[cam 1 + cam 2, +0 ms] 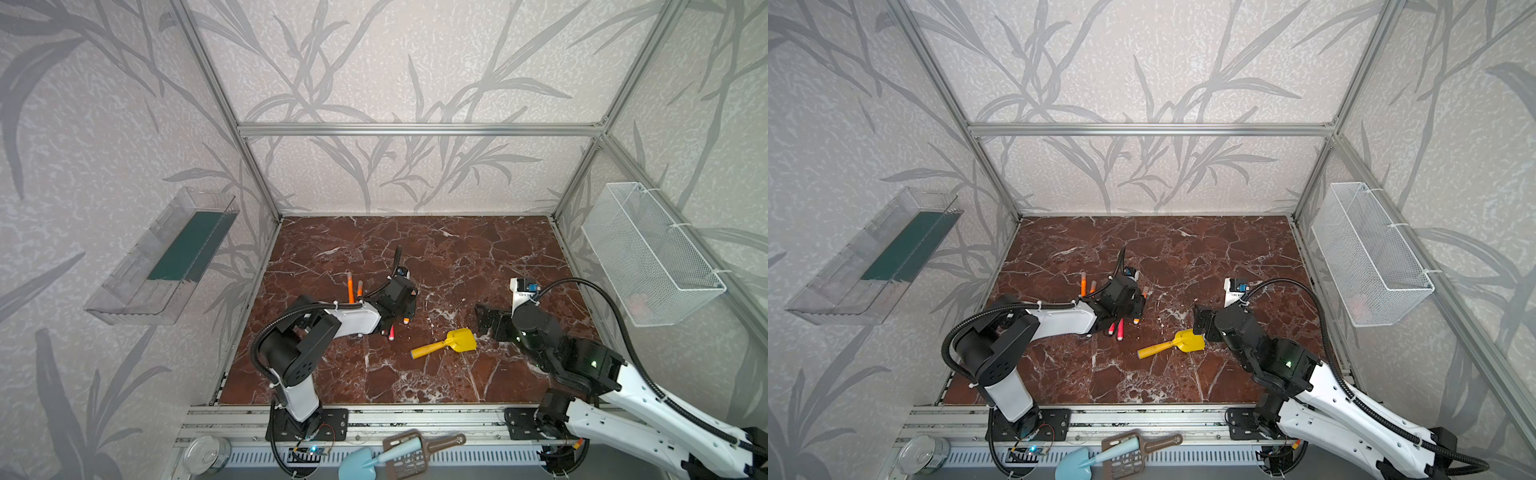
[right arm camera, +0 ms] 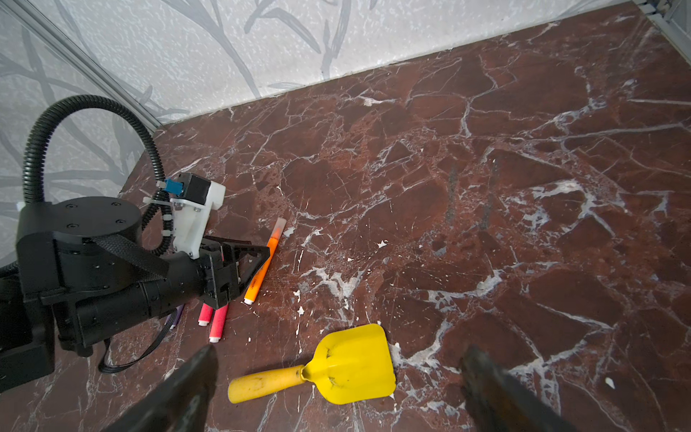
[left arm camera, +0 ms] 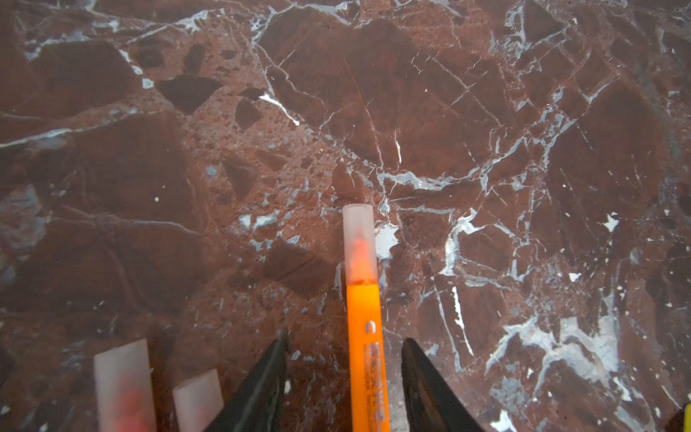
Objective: Insert the pens into the pen caps
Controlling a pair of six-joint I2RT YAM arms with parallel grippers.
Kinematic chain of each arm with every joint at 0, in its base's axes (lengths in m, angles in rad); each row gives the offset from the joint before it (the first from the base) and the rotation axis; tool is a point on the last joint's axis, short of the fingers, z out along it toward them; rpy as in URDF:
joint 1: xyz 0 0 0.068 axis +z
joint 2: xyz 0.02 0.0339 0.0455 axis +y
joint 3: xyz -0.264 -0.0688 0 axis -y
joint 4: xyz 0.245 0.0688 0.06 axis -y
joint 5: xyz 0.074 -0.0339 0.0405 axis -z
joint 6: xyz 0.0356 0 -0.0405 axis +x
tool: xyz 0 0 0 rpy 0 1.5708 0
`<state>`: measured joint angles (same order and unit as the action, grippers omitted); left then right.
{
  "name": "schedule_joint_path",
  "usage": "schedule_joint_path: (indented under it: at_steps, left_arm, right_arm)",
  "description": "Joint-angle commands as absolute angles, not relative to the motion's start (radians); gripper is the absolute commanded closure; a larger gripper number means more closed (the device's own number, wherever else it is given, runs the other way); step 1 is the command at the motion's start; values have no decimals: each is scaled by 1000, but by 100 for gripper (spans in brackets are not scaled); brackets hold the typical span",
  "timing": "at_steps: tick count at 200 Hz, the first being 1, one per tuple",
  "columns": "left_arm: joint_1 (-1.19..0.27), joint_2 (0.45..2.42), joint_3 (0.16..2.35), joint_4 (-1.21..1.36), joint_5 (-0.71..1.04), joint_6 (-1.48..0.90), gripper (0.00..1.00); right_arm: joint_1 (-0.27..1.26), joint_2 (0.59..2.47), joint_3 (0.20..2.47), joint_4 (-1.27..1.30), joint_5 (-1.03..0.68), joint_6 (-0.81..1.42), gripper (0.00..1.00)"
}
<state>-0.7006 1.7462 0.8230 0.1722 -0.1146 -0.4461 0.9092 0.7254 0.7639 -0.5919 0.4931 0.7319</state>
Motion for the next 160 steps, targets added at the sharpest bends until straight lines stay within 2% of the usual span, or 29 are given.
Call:
schedule_joint_path:
  at_steps: [1,29,46,73,90,106,127,148,160]
  left_arm:
    - [-703,1708,799,158,-144,-450,48]
    - [-703,1649,792,155,-128,-441,48]
    - [-702,1568,791,142,-131,-433,49]
    - [-676,1358,752,99,-297,-456,48]
    - [-641,1214,692,90,-487,-446,36]
    - [-579,1096,619,107,-618,-384,24]
    - [-492,997,488,213,-676,-233,21]
    - [-454,920,257,604,-851,-17,19]
    - [-397,835,201,621,-800,5,20]
  right_arm:
    - [902,752,782,-621,468,724,3]
    - [902,718,763,-587,512,717,2]
    - [897,677,746,-517,610,645,1]
    - [861,656,656,-213,843,305,1]
    - [752,679,570,20,736,104,1]
    - [617,746,510,145,672,39,1]
    - [438,895,455,258,618,-3,1]
    - [333,1072,415,366,612,-21,1]
    - [315,1158,408,436,606,-24,1]
